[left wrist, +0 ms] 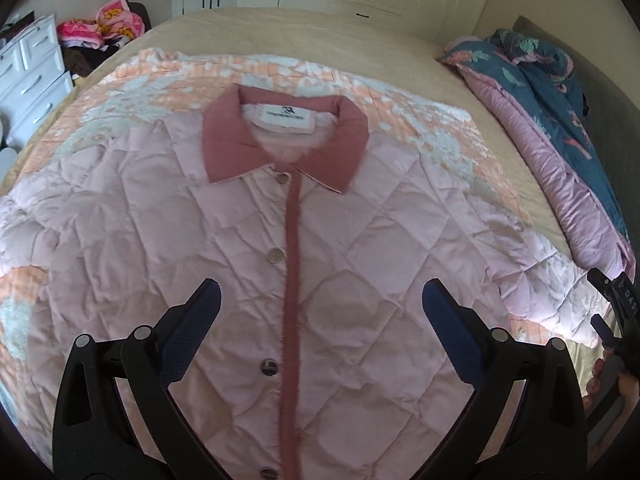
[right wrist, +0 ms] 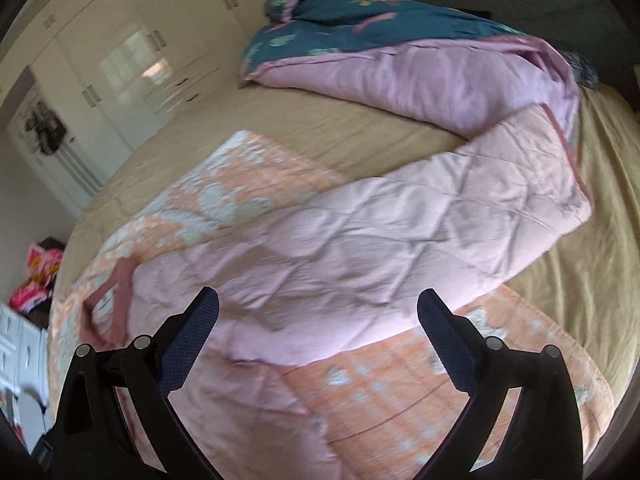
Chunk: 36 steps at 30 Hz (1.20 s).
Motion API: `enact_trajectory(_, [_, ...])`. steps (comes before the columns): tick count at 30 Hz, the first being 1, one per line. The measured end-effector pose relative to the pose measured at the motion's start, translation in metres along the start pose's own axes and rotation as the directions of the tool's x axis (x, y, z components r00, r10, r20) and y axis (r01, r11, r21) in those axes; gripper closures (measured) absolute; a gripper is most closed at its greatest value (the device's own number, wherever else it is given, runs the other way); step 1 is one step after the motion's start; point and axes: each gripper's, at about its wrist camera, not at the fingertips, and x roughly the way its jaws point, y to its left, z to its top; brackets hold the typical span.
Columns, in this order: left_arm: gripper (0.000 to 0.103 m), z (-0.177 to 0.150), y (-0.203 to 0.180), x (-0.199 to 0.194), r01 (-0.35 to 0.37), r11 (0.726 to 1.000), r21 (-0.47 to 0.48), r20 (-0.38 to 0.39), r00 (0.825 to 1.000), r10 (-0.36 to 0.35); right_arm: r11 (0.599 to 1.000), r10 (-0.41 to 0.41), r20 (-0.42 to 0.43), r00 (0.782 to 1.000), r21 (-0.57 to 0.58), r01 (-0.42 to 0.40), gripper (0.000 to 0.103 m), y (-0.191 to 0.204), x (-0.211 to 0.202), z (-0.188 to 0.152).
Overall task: Fold large clothes
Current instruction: 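Grasp the pink sleeve cuff with the right tool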
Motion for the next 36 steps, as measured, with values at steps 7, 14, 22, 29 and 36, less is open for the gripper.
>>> enact_trajectory(7, [0.008,-0.006,-0.027,0.022,0.018,0.999,0.031,-0.053,0.998,-0.016,0.991,-0.047,-0.035,0.998,0.126,0.052,0.004,-0.042,0.025,0.010])
enact_trajectory(14, [0.008,-0.005,-0.045,0.035,0.005,0.998,0.069,-0.064,0.998,0.000,0.949,-0.118,-0.056,0.991,0.286,0.129,0.004,-0.089,0.050,0.020])
enact_trajectory(22, [0.008,0.002,-0.038,0.045,0.009,0.998,0.067,-0.077,0.997,-0.004,0.848,-0.111,-0.072,0.991,0.513,0.132,0.004,-0.148,0.074,0.020])
enact_trajectory(29, [0.008,0.012,-0.023,0.049,-0.020,0.999,0.051,-0.065,0.998,0.023,0.826,-0.108,-0.017,0.994,0.556,0.099,0.004,-0.169,0.087,0.034])
enact_trajectory(36, [0.008,0.024,-0.002,0.045,-0.037,0.999,0.018,-0.037,0.999,0.038,0.828,-0.167,0.093,0.982,0.553,0.088,0.075,-0.174,0.068,0.036])
